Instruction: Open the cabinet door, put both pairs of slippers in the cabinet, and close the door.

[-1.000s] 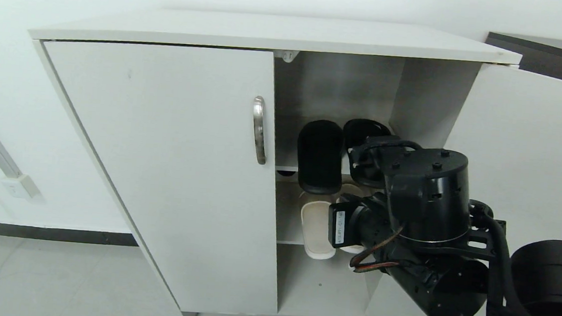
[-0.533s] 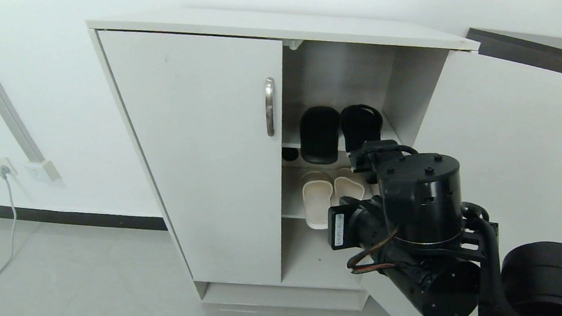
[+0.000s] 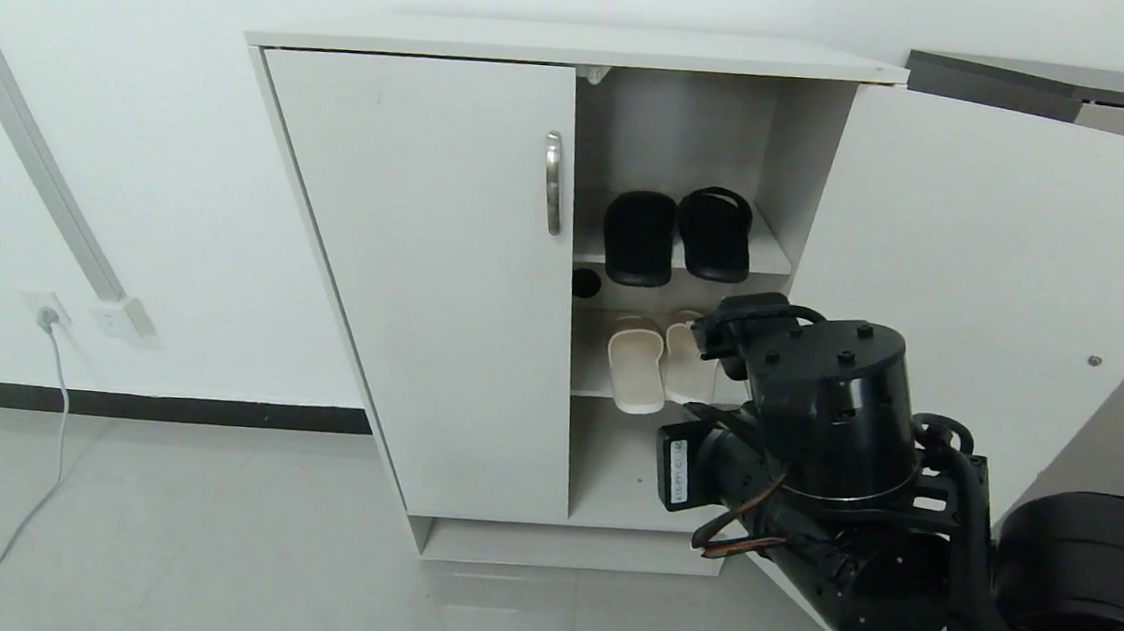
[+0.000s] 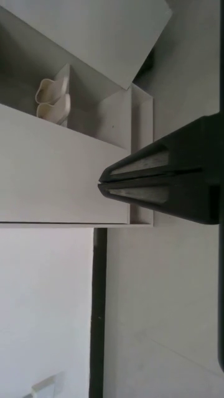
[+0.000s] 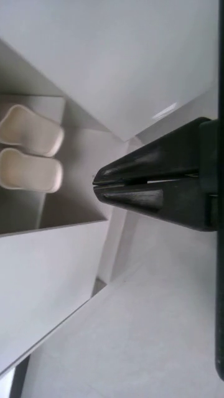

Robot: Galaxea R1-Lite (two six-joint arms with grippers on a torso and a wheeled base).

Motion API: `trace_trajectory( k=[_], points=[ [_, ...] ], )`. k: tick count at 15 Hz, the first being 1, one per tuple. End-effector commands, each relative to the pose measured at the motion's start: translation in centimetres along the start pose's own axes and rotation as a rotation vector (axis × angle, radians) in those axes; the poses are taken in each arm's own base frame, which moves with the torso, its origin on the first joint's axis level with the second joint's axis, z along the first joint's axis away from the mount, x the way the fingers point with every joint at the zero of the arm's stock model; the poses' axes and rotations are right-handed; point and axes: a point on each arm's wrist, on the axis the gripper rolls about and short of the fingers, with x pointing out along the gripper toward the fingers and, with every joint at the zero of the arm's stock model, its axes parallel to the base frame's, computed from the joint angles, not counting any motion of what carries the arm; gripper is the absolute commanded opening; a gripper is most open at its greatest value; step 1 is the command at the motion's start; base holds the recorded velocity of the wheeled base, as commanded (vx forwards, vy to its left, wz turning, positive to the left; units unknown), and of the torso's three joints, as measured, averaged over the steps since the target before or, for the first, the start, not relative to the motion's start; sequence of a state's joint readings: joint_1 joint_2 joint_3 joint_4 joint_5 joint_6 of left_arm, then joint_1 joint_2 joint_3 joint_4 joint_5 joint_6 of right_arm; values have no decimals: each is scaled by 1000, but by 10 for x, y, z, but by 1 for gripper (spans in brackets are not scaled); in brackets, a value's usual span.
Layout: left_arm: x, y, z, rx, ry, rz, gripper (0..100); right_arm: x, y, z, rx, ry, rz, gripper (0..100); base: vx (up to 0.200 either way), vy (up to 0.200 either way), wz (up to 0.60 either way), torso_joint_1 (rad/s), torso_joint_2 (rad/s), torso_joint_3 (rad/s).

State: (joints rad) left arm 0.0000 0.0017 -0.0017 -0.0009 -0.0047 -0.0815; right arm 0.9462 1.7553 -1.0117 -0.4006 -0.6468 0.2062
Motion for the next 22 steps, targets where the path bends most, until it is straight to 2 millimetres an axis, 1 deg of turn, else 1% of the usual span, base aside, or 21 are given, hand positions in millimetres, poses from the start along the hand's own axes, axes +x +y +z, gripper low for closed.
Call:
trace_trajectory(
  k=[1, 8, 11, 15, 22],
  points=[
    [0, 0, 0, 0, -2, 0, 0, 2, 0, -2, -5, 6, -5, 0, 0, 0, 0, 0, 0, 0],
    [0, 0, 0, -1, -1, 0, 0, 3, -1, -5, -12, 13, -9, 0, 0, 0, 0, 0, -11, -8],
    [0, 0, 0, 0, -1, 0, 0, 3, -1, -4, -11, 12, -9, 0, 0, 0, 0, 14, -180, -308],
    [0, 0, 0, -1, -1, 0, 0, 3, -1, -4, -12, 12, -9, 0, 0, 0, 0, 41, -502, -362],
    [0, 0, 0, -1, -1, 0, 0, 3, -2, -5, -13, 15, -12, 0, 0, 0, 0, 132, -464, -339]
  ],
)
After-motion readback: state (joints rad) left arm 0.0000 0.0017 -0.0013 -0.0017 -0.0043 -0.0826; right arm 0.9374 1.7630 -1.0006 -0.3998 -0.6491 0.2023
